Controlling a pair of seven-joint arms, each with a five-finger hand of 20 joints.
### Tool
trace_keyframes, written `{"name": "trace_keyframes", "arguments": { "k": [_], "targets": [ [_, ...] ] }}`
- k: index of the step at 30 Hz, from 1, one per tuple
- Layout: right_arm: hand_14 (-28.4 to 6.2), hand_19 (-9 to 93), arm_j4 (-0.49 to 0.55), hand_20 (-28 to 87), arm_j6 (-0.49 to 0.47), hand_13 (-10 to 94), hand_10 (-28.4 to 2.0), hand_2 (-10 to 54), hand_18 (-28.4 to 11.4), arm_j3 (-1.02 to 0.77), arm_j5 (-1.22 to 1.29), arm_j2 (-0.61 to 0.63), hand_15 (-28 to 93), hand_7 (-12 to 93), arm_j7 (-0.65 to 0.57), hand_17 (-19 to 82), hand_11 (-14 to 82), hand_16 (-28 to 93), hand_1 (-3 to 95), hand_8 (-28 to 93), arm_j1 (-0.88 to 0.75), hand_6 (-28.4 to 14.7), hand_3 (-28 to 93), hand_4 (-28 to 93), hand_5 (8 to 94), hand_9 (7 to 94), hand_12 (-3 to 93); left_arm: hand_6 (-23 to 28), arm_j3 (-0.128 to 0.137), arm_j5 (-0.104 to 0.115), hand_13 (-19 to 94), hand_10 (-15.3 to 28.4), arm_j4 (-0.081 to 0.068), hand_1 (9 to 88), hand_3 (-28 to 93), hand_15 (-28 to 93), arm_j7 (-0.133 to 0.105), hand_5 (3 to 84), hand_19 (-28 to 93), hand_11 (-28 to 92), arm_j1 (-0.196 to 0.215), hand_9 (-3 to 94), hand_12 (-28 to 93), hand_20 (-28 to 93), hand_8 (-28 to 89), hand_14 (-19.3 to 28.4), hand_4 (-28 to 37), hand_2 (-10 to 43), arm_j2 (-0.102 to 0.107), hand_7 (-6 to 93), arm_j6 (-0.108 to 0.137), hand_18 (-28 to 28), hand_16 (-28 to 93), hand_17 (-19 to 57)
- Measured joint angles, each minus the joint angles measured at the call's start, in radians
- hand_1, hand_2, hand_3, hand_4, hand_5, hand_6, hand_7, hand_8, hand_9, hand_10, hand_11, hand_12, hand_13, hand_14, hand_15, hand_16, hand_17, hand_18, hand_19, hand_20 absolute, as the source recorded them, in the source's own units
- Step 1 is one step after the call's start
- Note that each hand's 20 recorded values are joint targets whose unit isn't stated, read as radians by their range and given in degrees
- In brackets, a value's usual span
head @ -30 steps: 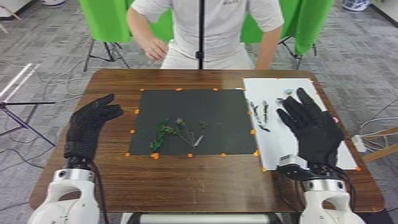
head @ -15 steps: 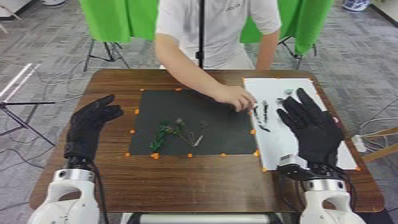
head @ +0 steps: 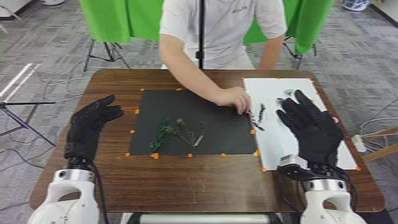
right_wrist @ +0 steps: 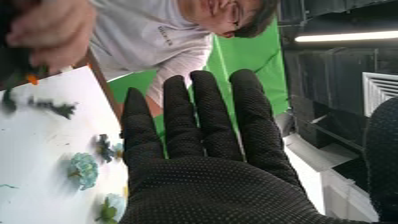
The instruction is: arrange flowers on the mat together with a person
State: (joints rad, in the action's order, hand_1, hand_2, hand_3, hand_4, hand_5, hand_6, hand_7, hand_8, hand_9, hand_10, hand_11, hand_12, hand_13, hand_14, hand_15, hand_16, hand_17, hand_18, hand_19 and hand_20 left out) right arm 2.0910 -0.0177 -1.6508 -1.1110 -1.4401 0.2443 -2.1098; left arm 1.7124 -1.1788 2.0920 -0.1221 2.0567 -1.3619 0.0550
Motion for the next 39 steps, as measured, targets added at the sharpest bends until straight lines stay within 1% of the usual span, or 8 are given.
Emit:
{"name": "trace_keyframes", "arguments": {
  "k": [17, 27, 34, 39],
  "targets": [
    [-10.8, 6, 0.0, 25, -0.005, 31, -14.0, 5.2, -14.8, 0.0, -0.004, 0.002, 11, 9, -0.003, 17, 4.6, 10, 0.9, -8, 0.0, -1.6, 79, -19, 41.8, 42.0, 10.6, 6.1, 0.003, -0.002, 39, 15.4, 0.0, 28.4, 62, 29, 0.01, 48.8, 17, 24, -0.001, 49.3, 16, 17, -5, 20.7, -19.9, 2.4, 0.003, 14.7, -0.019, 15.0, 1, 2.9],
    [-10.9, 6, -0.001, 25, -0.006, 31, -13.9, 4.9, -14.9, 0.001, -0.064, 0.003, 11, 9, 0.0, 17, 4.6, 11, 1.3, -8, 0.0, -1.5, 79, -19, 42.2, 42.1, 10.7, 6.0, 0.007, -0.004, 39, 15.6, 0.001, 28.3, 62, 29, 0.01, 48.7, 17, 24, 0.004, 49.1, 16, 17, -5, 20.9, -19.9, 2.3, 0.002, 14.6, -0.02, 15.0, 1, 2.9],
    [-10.9, 6, -0.001, 25, -0.005, 31, -14.1, 4.7, -14.9, 0.003, -0.059, 0.004, 11, 9, -0.002, 17, 4.6, 11, 1.5, -8, 0.0, -1.3, 80, -19, 42.5, 42.1, 10.9, 5.9, 0.009, -0.004, 39, 15.4, 0.001, 28.3, 62, 29, 0.01, 48.7, 17, 24, 0.005, 49.1, 16, 17, -5, 20.9, -19.8, 2.4, 0.001, 14.7, -0.02, 15.0, 1, 2.8],
    [-11.7, 7, -0.001, 25, -0.004, 31, -14.1, 4.5, -14.8, 0.005, -0.058, 0.005, 11, 9, -0.003, 17, 4.8, 12, 2.1, -8, 0.002, -1.3, 79, -19, 42.5, 42.2, 11.3, 5.9, 0.009, -0.005, 39, 15.5, 0.001, 28.3, 62, 29, 0.01, 48.7, 17, 24, 0.004, 49.1, 16, 17, -5, 20.9, -19.8, 2.3, 0.001, 14.7, -0.02, 15.0, 1, 2.8]
  ]
}}
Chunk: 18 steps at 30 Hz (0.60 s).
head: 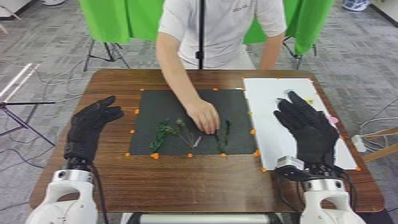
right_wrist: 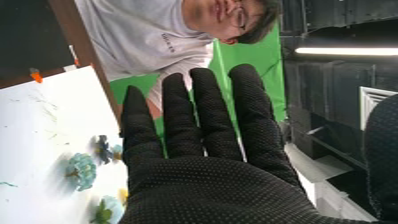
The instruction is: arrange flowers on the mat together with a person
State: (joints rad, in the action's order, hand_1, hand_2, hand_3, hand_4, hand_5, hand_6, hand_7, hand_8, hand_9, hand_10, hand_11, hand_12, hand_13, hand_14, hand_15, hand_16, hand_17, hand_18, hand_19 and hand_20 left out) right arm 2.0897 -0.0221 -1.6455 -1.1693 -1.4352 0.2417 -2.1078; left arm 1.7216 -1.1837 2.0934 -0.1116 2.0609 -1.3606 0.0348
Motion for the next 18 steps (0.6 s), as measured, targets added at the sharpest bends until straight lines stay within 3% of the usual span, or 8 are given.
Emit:
{"name": "trace_keyframes", "arguments": {
  "k": [6, 12, 18],
  "targets": [
    [-12.2, 8, 0.0, 26, 0.002, 32, -14.2, 3.6, -14.9, 0.001, 0.001, 0.0, 11, 10, -0.003, 17, 4.9, 13, 3.6, -8, -0.001, -1.2, 79, -18, 42.8, 42.4, 11.8, 6.0, 0.001, 0.0, 39, 15.4, 0.002, 28.2, 62, 29, 0.003, 48.7, 17, 24, 0.001, 49.1, 16, 17, -5, 20.8, -19.8, 2.2, -0.002, 14.7, 0.0, 15.0, 1, 2.7],
    [-12.7, 15, 0.001, 31, 0.005, 34, -14.2, -2.3, -15.0, 0.002, -0.002, 0.001, 12, 11, -0.007, 18, 5.2, 16, 12.5, -8, 0.0, -1.0, 80, -17, 42.5, 43.2, 13.6, 5.9, 0.002, 0.0, 39, 15.5, 0.002, 28.4, 62, 29, 0.004, 48.7, 17, 24, 0.001, 49.3, 16, 17, -5, 20.9, -19.9, 2.3, -0.002, 14.6, 0.0, 15.0, 1, 2.7],
    [-12.5, 19, 0.005, 33, 0.02, 35, -14.0, -4.9, -14.9, -0.004, -0.036, 0.009, 12, 11, -0.016, 18, 5.3, 17, 14.8, -8, 0.005, -1.0, 80, -17, 42.3, 43.5, 14.5, 6.0, 0.001, -0.001, 39, 15.4, 0.002, 28.3, 62, 29, 0.004, 48.7, 17, 24, 0.0, 49.2, 16, 17, -5, 20.8, -19.8, 2.3, -0.002, 14.5, 0.0, 15.0, 1, 2.8]
  ]
}}
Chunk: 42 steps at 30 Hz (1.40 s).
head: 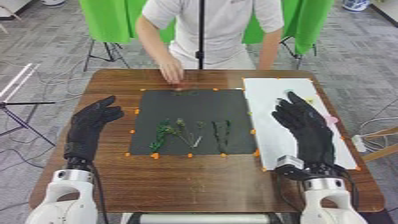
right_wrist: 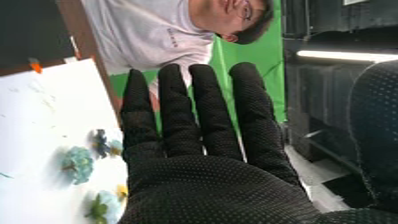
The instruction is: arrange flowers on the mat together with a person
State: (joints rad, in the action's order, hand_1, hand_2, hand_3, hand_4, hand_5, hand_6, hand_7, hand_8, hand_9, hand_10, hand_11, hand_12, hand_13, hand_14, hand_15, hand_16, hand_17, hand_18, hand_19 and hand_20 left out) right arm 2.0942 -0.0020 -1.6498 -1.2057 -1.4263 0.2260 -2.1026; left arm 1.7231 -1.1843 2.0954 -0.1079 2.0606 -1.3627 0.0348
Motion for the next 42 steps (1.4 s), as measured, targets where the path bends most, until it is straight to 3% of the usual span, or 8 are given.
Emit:
{"name": "trace_keyframes", "arguments": {
  "k": [6, 11, 13, 16, 19, 23, 31, 42],
  "targets": [
    [-11.8, 19, 0.002, 32, 0.016, 37, -13.3, -5.7, -15.1, -0.007, -0.003, 0.009, 12, 12, -0.001, 18, 5.5, 18, 16.2, -9, 0.007, -1.0, 79, -18, 42.7, 44.7, 14.9, 6.0, 0.0, 0.0, 39, 15.4, -0.001, 28.3, 62, 29, 0.0, 48.7, 17, 24, -0.004, 49.2, 16, 17, -5, 20.8, -19.8, 2.3, 0.003, 14.6, 0.0, 15.0, 1, 2.7],
    [-10.6, 31, 0.01, 36, 0.053, 50, -12.8, -8.2, -14.7, 0.003, -0.011, 0.026, 16, 15, -0.031, 28, 7.6, 16, 30.5, -10, 0.017, -1.2, 75, -19, 46.7, 52.1, 15.0, 6.0, 0.0, 0.0, 39, 15.4, -0.002, 28.3, 62, 29, 0.0, 48.7, 17, 24, -0.01, 49.2, 16, 17, -5, 20.8, -19.8, 2.3, 0.004, 14.6, -0.002, 15.0, 1, 2.8],
    [-11.5, 35, 0.021, 38, 0.138, 56, -13.3, -9.3, -12.9, 0.028, -0.043, 0.048, 17, 15, -0.086, 32, 9.2, 16, 32.1, -9, 0.031, -1.9, 74, -20, 47.6, 54.3, 15.4, 6.0, 0.002, 0.0, 39, 15.4, -0.001, 28.3, 62, 29, -0.001, 48.7, 17, 24, -0.01, 49.2, 16, 17, -5, 20.8, -19.7, 2.3, 0.004, 14.5, -0.002, 15.0, 1, 2.8],
    [-11.3, 45, 0.034, 41, 0.312, 63, -13.5, -9.5, -14.2, 0.067, -0.187, 0.099, 19, 15, -0.235, 34, 11.3, 19, 34.9, -9, 0.076, -2.4, 72, -20, 50.9, 57.4, 16.2, 6.0, 0.005, 0.0, 39, 15.4, 0.0, 28.3, 62, 29, -0.001, 48.7, 17, 24, -0.008, 49.2, 16, 17, -5, 20.8, -19.7, 2.3, 0.004, 14.6, -0.002, 15.0, 1, 2.7],
    [-11.4, 52, 0.031, 42, 0.367, 67, -13.7, -9.5, -15.8, 0.069, -0.399, 0.149, 24, 15, -0.416, 34, 13.0, 22, 35.3, -9, 0.14, -2.2, 72, -22, 52.9, 59.6, 17.4, 6.0, 0.007, 0.0, 39, 15.3, 0.001, 28.3, 62, 29, -0.001, 48.7, 17, 24, -0.008, 49.2, 16, 17, -5, 20.8, -19.8, 2.3, 0.004, 14.6, -0.001, 15.0, 1, 2.7],
    [-10.8, 59, 0.02, 43, 0.262, 71, -14.1, -9.5, -17.5, 0.043, -0.588, 0.219, 29, 14, -0.544, 34, 15.1, 24, 36.0, -8, 0.23, -1.7, 71, -23, 55.5, 63.5, 18.6, 6.0, 0.007, 0.0, 39, 15.3, 0.005, 28.4, 62, 29, 0.001, 48.7, 17, 24, -0.006, 49.2, 16, 17, -5, 20.8, -19.9, 2.4, 0.004, 14.5, 0.001, 15.0, 1, 2.7],
    [-9.9, 65, 0.005, 45, -0.173, 75, -13.8, -9.5, -19.1, 0.04, -0.972, 0.342, 34, 13, -0.599, 35, 16.9, 28, 35.8, -8, 0.342, -0.7, 69, -23, 58.0, 68.5, 20.1, 6.0, 0.008, 0.0, 39, 15.4, 0.016, 28.3, 62, 29, 0.009, 48.7, 17, 24, 0.008, 49.2, 16, 17, -5, 20.8, -19.7, 2.4, 0.006, 14.6, 0.003, 15.0, 1, 2.7],
    [-6.9, 72, -0.201, 46, -0.223, 83, -13.3, -9.5, -19.3, 0.193, -1.408, 0.429, 37, 11, -0.637, 40, 18.7, 30, 35.1, -8, 0.489, -1.4, 67, -24, 57.8, 72.1, 20.6, 6.0, 0.01, -0.005, 39, 15.4, 0.021, 28.3, 62, 29, 0.013, 48.7, 17, 24, 0.014, 49.1, 16, 17, -5, 20.8, -19.8, 2.4, 0.005, 14.6, 0.009, 14.9, 1, 2.7]
  ]
}}
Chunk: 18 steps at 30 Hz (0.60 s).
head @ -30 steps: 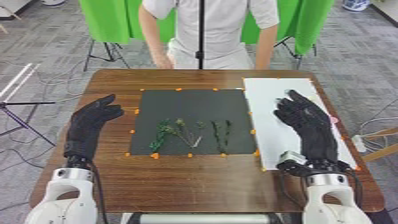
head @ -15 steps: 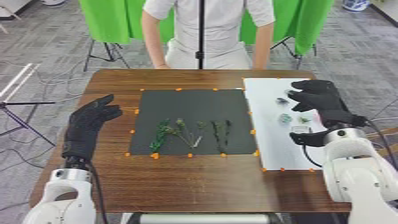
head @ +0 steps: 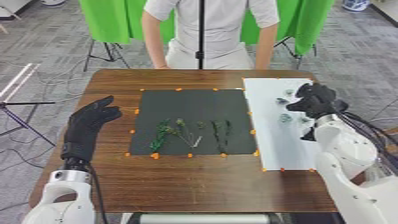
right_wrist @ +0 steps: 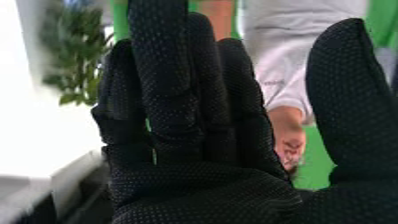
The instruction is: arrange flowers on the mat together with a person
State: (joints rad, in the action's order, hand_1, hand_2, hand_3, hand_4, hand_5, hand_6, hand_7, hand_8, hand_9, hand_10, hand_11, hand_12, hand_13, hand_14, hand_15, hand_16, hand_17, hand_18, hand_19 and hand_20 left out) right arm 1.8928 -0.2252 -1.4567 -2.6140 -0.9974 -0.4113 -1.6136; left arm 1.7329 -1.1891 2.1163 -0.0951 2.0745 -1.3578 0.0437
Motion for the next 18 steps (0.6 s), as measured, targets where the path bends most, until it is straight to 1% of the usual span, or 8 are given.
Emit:
{"name": "trace_keyframes", "arguments": {
  "k": [7, 18],
  "targets": [
    [-6.3, 74, -0.02, 47, -0.067, 85, -13.4, -9.5, -19.7, 0.014, 0.034, 0.008, 38, 11, 0.001, 41, 18.5, 31, 34.6, -7, 0.034, -1.1, 67, -25, 57.2, 73.8, 20.6, 6.0, 0.0, -0.002, 39, 15.5, 0.001, 28.4, 62, 29, 0.001, 48.7, 17, 24, 0.001, 49.2, 16, 17, -5, 20.8, -19.7, 2.5, 0.0, 14.5, 0.001, 14.9, 1, 2.7],
    [-5.2, 77, -0.046, 47, -0.136, 86, -13.3, -9.5, -19.5, 0.056, 0.065, 0.007, 41, 10, 0.004, 43, 19.0, 32, 34.6, -7, 0.05, -0.8, 67, -26, 56.8, 74.8, 21.2, 6.0, -0.001, -0.002, 39, 15.5, 0.002, 28.4, 62, 29, 0.001, 48.7, 17, 24, -0.001, 49.1, 16, 17, -5, 20.9, -19.7, 2.5, 0.0, 14.5, 0.004, 14.9, 1, 2.7]
  ]
}}
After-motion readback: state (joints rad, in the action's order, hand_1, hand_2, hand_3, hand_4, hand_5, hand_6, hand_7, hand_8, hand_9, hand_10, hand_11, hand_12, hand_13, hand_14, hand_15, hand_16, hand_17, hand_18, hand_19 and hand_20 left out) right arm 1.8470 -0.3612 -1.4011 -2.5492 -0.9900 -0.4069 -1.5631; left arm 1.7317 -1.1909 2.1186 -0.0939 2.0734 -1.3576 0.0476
